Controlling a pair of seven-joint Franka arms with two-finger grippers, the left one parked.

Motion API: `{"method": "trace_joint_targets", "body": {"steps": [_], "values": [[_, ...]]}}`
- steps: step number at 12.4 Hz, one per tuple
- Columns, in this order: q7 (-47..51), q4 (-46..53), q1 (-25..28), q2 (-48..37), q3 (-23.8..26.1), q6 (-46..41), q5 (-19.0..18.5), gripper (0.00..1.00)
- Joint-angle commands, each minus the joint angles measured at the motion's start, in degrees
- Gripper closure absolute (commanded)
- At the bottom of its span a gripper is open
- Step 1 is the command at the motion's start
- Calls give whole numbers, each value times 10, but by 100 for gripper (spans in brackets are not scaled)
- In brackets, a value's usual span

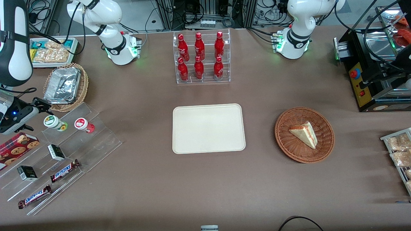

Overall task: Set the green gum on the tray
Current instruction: 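Move the right gripper down toward the green-and-white gum jar on the acrylic stand, then close the right gripper around the green-and-white gum jar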

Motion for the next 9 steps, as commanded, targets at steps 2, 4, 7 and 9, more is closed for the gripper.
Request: {"method": "trace_joint_targets", "body": {"steps": [2, 4, 7, 9], "values": [[-22, -46, -12, -11, 3, 50, -3, 0], [-24, -63, -17, -11, 3, 66, -3, 0], [-30, -91, -20, -10, 2, 98, -3, 0], [-35, -102, -27, -8, 2, 114, -3, 0]]}}
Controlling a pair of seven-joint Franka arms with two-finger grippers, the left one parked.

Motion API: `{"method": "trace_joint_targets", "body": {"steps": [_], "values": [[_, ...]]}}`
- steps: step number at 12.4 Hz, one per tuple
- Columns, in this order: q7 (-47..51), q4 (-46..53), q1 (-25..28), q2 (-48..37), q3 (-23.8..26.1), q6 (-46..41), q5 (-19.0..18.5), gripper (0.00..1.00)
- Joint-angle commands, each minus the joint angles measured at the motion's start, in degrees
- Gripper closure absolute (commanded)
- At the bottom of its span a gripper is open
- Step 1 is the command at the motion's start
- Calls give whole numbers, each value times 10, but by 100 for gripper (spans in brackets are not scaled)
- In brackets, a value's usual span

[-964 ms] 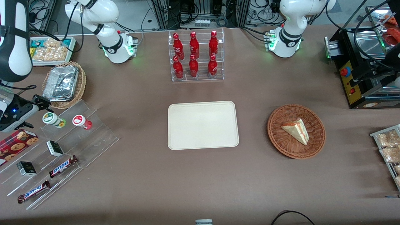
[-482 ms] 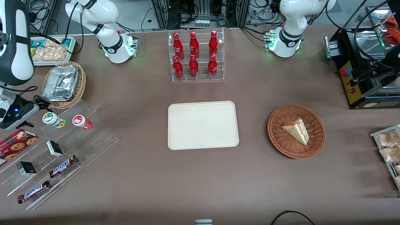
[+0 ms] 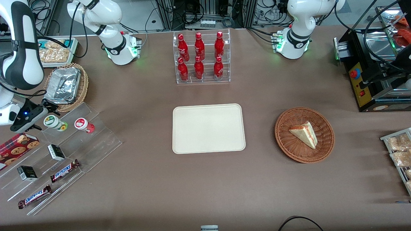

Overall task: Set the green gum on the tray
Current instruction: 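Close the right gripper around the green-and-white gum jar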

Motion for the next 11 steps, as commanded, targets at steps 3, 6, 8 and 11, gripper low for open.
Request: {"method": "trace_joint_targets", "body": {"steps": [3, 6, 8, 11], "values": [[-31, -30, -12, -3, 3, 46, -3, 32], [-28, -27, -11, -7, 3, 39, -3, 100], [-24, -9, -6, -11, 4, 9, -3, 100], [19, 70, 18, -7, 10, -87, -3, 100]]}}
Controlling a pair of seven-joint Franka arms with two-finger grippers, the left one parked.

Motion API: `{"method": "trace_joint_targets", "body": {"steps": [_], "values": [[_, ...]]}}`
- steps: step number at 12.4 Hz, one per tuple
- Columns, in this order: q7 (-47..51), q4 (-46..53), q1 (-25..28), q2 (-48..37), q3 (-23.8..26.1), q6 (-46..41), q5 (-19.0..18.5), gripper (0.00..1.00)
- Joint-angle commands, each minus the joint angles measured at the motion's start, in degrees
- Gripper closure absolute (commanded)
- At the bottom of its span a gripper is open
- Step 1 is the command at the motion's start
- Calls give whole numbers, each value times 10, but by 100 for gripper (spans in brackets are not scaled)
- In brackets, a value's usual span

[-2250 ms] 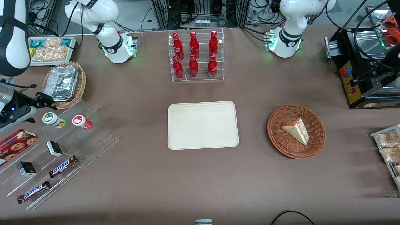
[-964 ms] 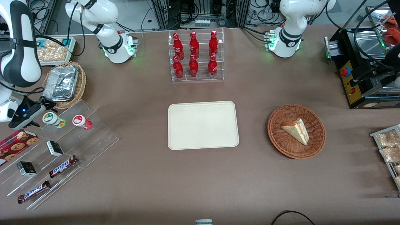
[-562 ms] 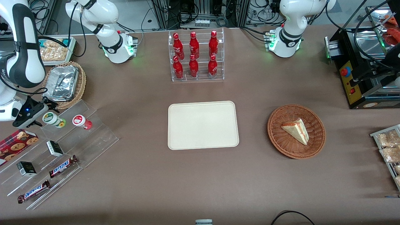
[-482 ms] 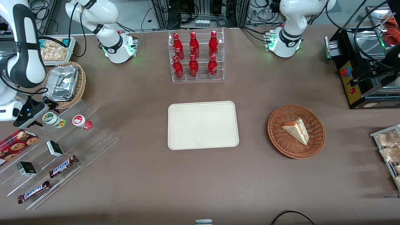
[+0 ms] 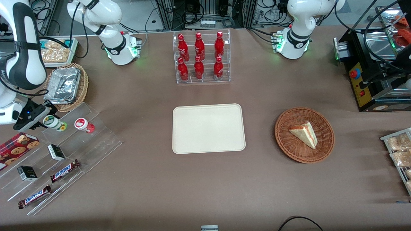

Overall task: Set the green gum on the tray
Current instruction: 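Close the right gripper around the green-and-white gum jar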

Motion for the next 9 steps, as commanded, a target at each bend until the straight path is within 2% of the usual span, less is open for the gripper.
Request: {"method": "trace_joint_targets", "body": {"steps": [1, 5, 9], "values": [[56, 71, 33, -1, 2, -90, -4, 100], [190, 88, 117, -4, 2, -131, -4, 100], [375, 89, 227, 3, 2, -141, -3, 100]]}}
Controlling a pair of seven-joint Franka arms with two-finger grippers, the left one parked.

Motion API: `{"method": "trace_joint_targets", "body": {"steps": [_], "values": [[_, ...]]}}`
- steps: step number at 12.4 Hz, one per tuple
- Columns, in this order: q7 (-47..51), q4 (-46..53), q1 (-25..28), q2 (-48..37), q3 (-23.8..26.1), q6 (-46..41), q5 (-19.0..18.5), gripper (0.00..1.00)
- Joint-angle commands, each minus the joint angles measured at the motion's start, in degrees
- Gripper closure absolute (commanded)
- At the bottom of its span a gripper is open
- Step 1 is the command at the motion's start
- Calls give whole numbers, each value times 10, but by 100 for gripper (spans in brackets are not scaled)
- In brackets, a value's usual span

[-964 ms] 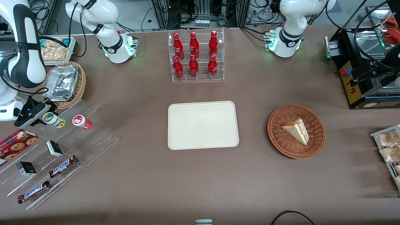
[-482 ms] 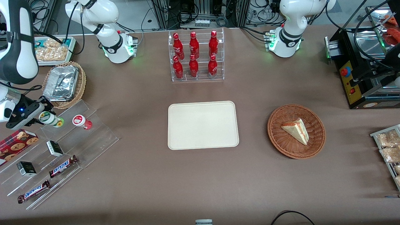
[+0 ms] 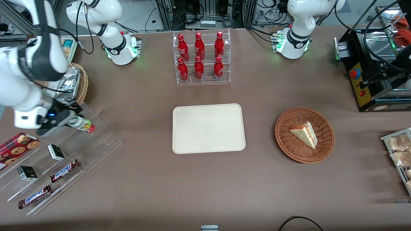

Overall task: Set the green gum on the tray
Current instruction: 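Lift the gum jar and carry it over the cream tray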

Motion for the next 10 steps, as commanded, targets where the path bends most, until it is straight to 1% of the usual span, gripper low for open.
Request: {"method": "trace_joint_targets", "body": {"steps": [1, 3, 5, 10], "values": [[114, 12, 62, 12, -5, -15, -3, 100], [204, 19, 106, 28, -5, -11, -1, 100], [274, 44, 145, 52, -5, -11, 17, 100], [482, 138, 251, 145, -5, -9, 19, 100]]}}
